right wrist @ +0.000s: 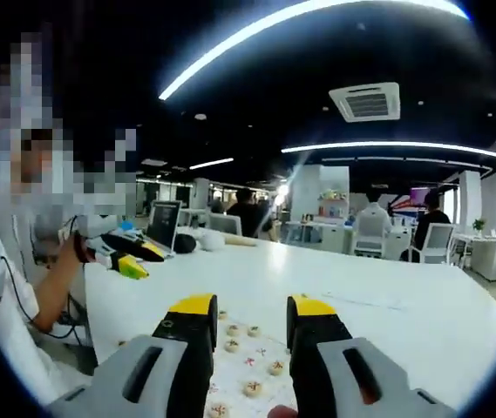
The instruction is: Pick up the chess pieces one by one and place each piece onto its starting position on the chessboard, setting the pieces on their correct points until all the chess pieces are arranged in the starting layout
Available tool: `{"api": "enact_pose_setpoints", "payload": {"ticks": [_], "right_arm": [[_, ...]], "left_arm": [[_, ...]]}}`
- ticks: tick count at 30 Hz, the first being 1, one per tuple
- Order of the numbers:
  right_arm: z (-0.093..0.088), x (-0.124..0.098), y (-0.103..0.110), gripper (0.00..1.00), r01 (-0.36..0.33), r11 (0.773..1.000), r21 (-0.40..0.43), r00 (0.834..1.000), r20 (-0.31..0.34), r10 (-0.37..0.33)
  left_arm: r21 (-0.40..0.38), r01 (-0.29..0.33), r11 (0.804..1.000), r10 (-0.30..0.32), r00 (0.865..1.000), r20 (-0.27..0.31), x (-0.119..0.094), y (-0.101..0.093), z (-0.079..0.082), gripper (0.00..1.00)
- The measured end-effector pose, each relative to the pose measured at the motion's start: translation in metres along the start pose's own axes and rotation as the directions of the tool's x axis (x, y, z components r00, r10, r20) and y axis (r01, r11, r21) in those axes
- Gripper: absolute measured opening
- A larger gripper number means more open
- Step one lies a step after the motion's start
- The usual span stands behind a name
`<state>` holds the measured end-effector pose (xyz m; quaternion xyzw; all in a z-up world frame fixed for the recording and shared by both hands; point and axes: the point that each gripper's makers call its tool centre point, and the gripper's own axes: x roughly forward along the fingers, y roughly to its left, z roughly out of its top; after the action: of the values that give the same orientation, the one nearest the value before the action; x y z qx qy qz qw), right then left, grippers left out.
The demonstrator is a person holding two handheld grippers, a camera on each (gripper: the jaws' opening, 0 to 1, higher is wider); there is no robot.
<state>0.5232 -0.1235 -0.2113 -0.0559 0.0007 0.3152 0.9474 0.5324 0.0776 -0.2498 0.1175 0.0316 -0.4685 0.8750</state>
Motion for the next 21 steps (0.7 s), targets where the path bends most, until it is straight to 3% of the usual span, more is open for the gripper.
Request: {"api": "enact_pose_setpoints", "payload": {"ticks": [3,10,21], "right_arm": [[-0.002,-0.004,0.004,0.33,-0.003,1.0,-0.028,1.0,-0.02,0.003],[-0.005,-0.002,0.018,0.33,-0.064,0.997,-0.044,0.998,-0.028,0.063],[-0.011,0.008,0.019,0.33,-0.06,0.997,-0.051,0.997,-0.051,0.057]], "left_arm": [[0.002,0.011,1.0,-0.011,0.999,0.03,-0.001,-0.008,0.011,0.3],[-0.12,0.002,0.993,0.012,0.993,0.116,-0.003,0.0,0.026,0.3],[-0.137,0.002,0.991,0.013,0.994,0.111,-0.001,0.009,0.019,0.29]]}}
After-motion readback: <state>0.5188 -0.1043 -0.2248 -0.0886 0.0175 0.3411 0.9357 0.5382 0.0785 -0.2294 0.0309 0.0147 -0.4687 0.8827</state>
